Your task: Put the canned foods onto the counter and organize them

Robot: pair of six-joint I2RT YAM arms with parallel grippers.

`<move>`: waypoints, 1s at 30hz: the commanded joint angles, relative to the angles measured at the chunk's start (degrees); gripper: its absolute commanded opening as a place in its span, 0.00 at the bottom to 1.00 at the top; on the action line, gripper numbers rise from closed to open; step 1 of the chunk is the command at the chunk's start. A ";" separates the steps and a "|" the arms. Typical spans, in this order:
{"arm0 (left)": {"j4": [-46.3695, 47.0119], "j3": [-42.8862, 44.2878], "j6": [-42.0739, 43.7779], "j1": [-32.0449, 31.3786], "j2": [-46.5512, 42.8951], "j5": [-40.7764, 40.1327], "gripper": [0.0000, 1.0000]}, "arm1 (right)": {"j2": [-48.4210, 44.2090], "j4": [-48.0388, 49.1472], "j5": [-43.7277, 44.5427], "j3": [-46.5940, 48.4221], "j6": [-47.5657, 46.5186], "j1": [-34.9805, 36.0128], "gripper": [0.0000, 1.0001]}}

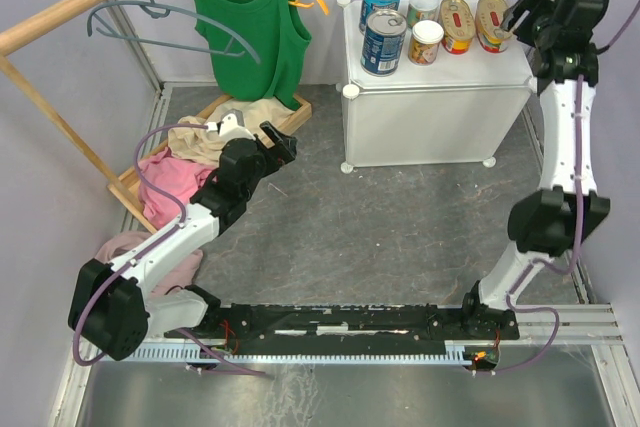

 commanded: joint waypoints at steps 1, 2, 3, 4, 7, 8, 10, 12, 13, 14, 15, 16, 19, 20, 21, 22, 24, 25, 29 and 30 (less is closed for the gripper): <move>4.51 0.63 -0.34 -0.02 -1.15 0.24 0.97 | -13.71 3.86 2.85 -11.22 -0.51 0.51 0.77; 4.58 0.66 -0.16 -0.02 -1.17 0.31 0.97 | -16.87 4.34 3.27 -13.93 -0.54 0.70 0.78; 4.59 0.59 0.09 -0.07 -1.23 0.18 0.97 | -18.80 4.25 3.73 -16.22 -0.77 0.94 0.79; 4.54 0.44 0.32 -0.14 -1.44 -0.14 0.97 | -20.69 4.01 3.88 -18.47 -0.83 1.16 0.80; 4.49 -0.34 1.54 -0.15 -2.65 -0.87 0.97 | -25.77 3.75 4.78 -25.28 -1.43 2.82 0.81; 4.45 -0.46 2.03 -0.17 -2.77 -1.03 0.97 | -27.47 3.83 5.63 -27.71 -1.66 3.85 0.82; 3.97 -0.32 3.08 -0.33 -2.79 -0.93 0.97 | -31.06 4.04 8.02 -32.84 -1.89 6.42 0.83; 3.89 -0.30 3.77 -0.61 -2.63 -0.86 0.97 | -34.39 4.31 9.70 -38.22 -1.88 8.95 0.83; 3.93 -0.42 4.12 -0.77 -2.47 -0.97 0.97 | -35.75 4.19 10.95 -40.45 -2.15 10.59 0.84; 3.97 -0.52 4.39 -0.95 -2.26 -1.15 0.97 | -37.24 3.85 12.80 -42.78 -2.72 12.53 0.84; 4.08 -0.75 4.56 -1.11 -2.01 -1.31 0.97 | -38.71 3.80 14.32 -45.31 -3.03 14.47 0.87; 4.51 -1.19 4.53 -1.24 -1.84 -1.24 0.97 | -40.11 3.93 15.59 -47.79 -3.46 16.57 0.91; 6.48 -3.09 3.91 -1.71 -1.39 -1.11 0.97 | -43.11 3.73 20.01 -55.56 -3.77 22.58 0.99; 6.93 -3.41 3.84 -1.95 -1.08 -1.14 0.97 | -43.49 3.21 21.12 -57.45 -3.44 24.45 0.99; 7.18 -3.46 3.91 -2.31 -0.64 -1.49 0.97 | -43.73 2.46 22.55 -58.92 -2.99 26.43 0.99; 7.28 -3.40 4.02 -2.67 -0.19 -1.76 0.97 | -43.72 1.78 23.57 -60.44 -2.18 28.06 0.99; 7.64 -3.13 4.40 -3.48 0.83 -2.20 0.97 | -43.95 1.22 25.76 -63.61 -1.01 31.24 0.99; 7.72 -2.79 4.78 -3.81 1.33 -2.54 0.97 | -44.22 1.20 27.29 -65.26 -0.70 32.97 0.99; 7.75 -2.07 6.03 -4.65 2.94 -3.46 0.97 | -44.85 0.95 31.96 -68.98 1.22 37.23 0.99; 7.75 -2.06 6.13 -4.72 3.10 -3.53 0.97 | -44.65 0.52 32.62 -69.30 1.61 37.66 0.99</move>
